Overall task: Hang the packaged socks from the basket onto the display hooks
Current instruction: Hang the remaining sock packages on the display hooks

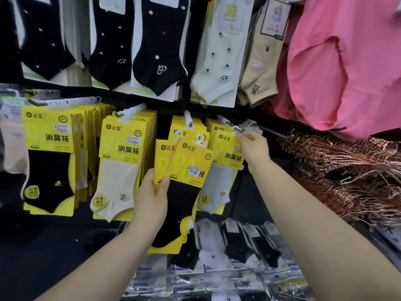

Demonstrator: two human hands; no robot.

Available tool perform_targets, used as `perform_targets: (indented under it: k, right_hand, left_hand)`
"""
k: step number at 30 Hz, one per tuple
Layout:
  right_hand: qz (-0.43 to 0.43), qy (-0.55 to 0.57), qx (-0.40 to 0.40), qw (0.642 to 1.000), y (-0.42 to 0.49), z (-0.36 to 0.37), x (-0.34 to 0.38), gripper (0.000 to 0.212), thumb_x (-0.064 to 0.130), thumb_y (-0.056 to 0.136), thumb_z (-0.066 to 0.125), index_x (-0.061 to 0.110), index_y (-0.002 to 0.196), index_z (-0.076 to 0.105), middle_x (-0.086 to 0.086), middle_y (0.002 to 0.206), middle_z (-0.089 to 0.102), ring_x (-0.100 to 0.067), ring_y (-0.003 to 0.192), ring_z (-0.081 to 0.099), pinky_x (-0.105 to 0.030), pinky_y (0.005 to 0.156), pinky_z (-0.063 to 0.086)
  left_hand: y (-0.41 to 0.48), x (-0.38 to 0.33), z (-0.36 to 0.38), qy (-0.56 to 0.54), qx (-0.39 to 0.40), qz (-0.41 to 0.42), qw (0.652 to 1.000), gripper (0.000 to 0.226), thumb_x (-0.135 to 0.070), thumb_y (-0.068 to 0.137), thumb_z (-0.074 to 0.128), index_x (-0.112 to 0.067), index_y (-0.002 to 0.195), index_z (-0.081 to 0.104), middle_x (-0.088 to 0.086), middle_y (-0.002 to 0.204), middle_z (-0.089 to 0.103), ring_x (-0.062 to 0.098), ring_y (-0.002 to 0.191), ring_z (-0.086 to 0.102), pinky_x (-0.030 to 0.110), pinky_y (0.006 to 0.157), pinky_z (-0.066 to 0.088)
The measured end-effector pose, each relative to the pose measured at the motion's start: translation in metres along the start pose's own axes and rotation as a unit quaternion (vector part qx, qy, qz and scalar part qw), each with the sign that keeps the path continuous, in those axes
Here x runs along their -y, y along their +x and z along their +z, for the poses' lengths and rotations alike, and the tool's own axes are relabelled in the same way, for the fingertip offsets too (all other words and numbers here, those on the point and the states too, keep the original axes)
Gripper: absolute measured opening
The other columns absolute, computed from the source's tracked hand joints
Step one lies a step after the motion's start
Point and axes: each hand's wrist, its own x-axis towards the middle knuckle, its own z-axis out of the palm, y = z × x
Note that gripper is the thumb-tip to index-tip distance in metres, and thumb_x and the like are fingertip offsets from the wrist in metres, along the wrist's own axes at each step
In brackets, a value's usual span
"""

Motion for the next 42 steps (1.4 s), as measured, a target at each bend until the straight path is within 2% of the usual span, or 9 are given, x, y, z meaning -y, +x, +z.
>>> perform_targets:
  k: [2, 4, 9, 15, 23, 33, 37, 39, 42]
  right_hand:
    - [0.016, -0.080, -0.054, 0.995, -0.007, -0.003, -0.002, 0.032, 0.026, 0.088, 0.061, 0.014, 0.117, 0.055, -0.011, 0.123, 0.046, -0.031, 0.106, 0.056, -0.046, 0.088, 0.050]
    - [-0.037, -0.103, -0.070, 0.992, -0.024, -0.005, -0.001, 0.032, 0.026, 0.087, 0.060, 0.015, 0.116, 0.052, -0.010, 0.125, 0.044, -0.029, 0.114, 0.046, -0.046, 0.090, 0.047]
    - [-0.099, -0.039, 0.150, 0.983, -0.070, -0.003, 0.002, 0.022, 0.038, 0.085, 0.066, 0.022, 0.100, 0.060, 0.014, 0.103, 0.056, -0.001, 0.099, 0.052, -0.016, 0.076, 0.039]
    - [-0.044, 0.059, 0.107, 0.992, -0.068, -0.026, -0.003, 0.014, 0.019, 0.089, 0.065, 0.033, 0.089, 0.064, -0.004, 0.118, 0.062, -0.021, 0.109, 0.060, -0.044, 0.096, 0.049]
    - [-0.035, 0.019, 0.046, 0.998, -0.036, -0.041, -0.004, 0.014, 0.023, 0.095, 0.053, 0.029, 0.087, 0.062, -0.005, 0.109, 0.063, -0.026, 0.107, 0.058, -0.047, 0.097, 0.048]
    - [-0.042, -0.033, 0.051, 0.997, 0.002, -0.007, -0.006, 0.014, 0.024, 0.096, 0.051, 0.019, 0.097, 0.064, 0.000, 0.087, 0.057, -0.016, 0.075, 0.051, -0.026, 0.059, 0.040]
    - [-0.042, -0.052, 0.021, 0.998, 0.007, -0.008, -0.008, 0.015, 0.023, 0.094, 0.057, 0.016, 0.104, 0.065, -0.002, 0.115, 0.055, -0.016, 0.090, 0.055, -0.023, 0.066, 0.044]
    - [-0.054, -0.111, -0.026, 0.992, 0.002, -0.014, -0.009, 0.022, 0.025, 0.091, 0.059, 0.017, 0.112, 0.060, -0.008, 0.127, 0.046, -0.022, 0.105, 0.051, -0.032, 0.086, 0.047]
    - [-0.100, -0.112, -0.034, 0.988, -0.022, -0.021, -0.007, 0.017, 0.027, 0.091, 0.060, 0.020, 0.105, 0.055, -0.004, 0.119, 0.048, -0.023, 0.112, 0.048, -0.037, 0.096, 0.043]
  left_hand:
    - [-0.001, -0.002, 0.002, -0.009, 0.011, -0.009, 1.000, 0.021, -0.023, 0.099, 0.045, -0.041, 0.095, 0.054, -0.018, 0.097, 0.065, -0.001, 0.091, 0.060, 0.029, 0.079, 0.047]
    - [-0.003, -0.004, 0.005, -0.024, 0.024, -0.018, 0.999, 0.020, -0.023, 0.099, 0.045, -0.040, 0.097, 0.055, -0.016, 0.100, 0.065, 0.005, 0.096, 0.061, 0.032, 0.083, 0.048]
    - [-0.013, -0.012, 0.018, -0.070, 0.058, -0.033, 0.995, 0.020, -0.024, 0.100, 0.044, -0.039, 0.108, 0.056, -0.016, 0.107, 0.066, 0.001, 0.101, 0.062, 0.030, 0.089, 0.051]
    - [-0.016, -0.013, 0.021, -0.097, 0.082, -0.047, 0.991, 0.032, -0.024, 0.102, 0.039, -0.025, 0.133, 0.049, -0.007, 0.128, 0.061, 0.013, 0.120, 0.055, 0.043, 0.106, 0.041]
    - [-0.005, -0.004, 0.014, -0.050, 0.030, -0.038, 0.998, 0.017, -0.021, 0.101, 0.041, -0.032, 0.099, 0.054, -0.011, 0.100, 0.065, 0.008, 0.098, 0.061, 0.027, 0.074, 0.046]
    - [-0.001, -0.005, 0.012, -0.036, 0.069, -0.016, 0.997, 0.023, -0.021, 0.101, 0.040, -0.038, 0.102, 0.056, -0.023, 0.100, 0.065, -0.012, 0.096, 0.058, 0.011, 0.074, 0.043]
    - [-0.003, -0.007, 0.015, -0.042, 0.096, -0.030, 0.994, 0.023, -0.021, 0.102, 0.038, -0.031, 0.115, 0.055, -0.018, 0.109, 0.064, -0.004, 0.104, 0.056, 0.015, 0.077, 0.042]
    - [-0.005, -0.009, 0.017, -0.043, 0.111, -0.034, 0.992, 0.022, -0.021, 0.102, 0.038, -0.029, 0.114, 0.055, -0.008, 0.115, 0.063, 0.006, 0.107, 0.057, 0.023, 0.081, 0.044]
    - [-0.006, -0.011, 0.022, -0.042, 0.124, -0.038, 0.991, 0.020, -0.020, 0.102, 0.037, -0.031, 0.107, 0.053, 0.000, 0.118, 0.062, 0.014, 0.110, 0.056, 0.028, 0.088, 0.044]
